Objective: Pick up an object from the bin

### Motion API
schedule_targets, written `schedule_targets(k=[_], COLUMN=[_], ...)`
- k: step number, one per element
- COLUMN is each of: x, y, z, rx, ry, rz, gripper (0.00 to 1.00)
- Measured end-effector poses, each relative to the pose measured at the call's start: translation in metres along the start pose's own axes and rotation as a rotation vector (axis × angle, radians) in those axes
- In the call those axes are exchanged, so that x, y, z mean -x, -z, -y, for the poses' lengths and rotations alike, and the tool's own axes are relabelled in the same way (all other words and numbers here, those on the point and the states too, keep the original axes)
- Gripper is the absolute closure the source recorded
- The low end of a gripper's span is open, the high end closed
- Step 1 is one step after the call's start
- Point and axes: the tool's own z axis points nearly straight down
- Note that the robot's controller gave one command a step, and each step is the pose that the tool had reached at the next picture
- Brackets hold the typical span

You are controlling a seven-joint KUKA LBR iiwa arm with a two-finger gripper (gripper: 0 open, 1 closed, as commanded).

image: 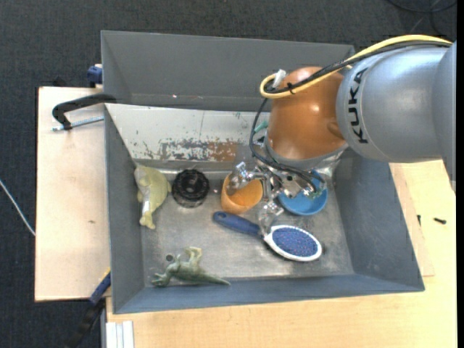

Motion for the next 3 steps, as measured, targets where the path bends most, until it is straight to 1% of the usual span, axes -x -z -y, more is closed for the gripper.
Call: schedule_targets(k=[1, 2, 3], x=[0.007, -0.081, -0.085], y=[-0.011, -0.012, -0.027], z=[0.027, -0.002, -0.008], rx=[-0.005, -0.003, -0.005], ry=[0.245, 0.357, 0.125], rz=[0.018, 0.005, 0.007], gripper=[0.00, 0.00, 0.00])
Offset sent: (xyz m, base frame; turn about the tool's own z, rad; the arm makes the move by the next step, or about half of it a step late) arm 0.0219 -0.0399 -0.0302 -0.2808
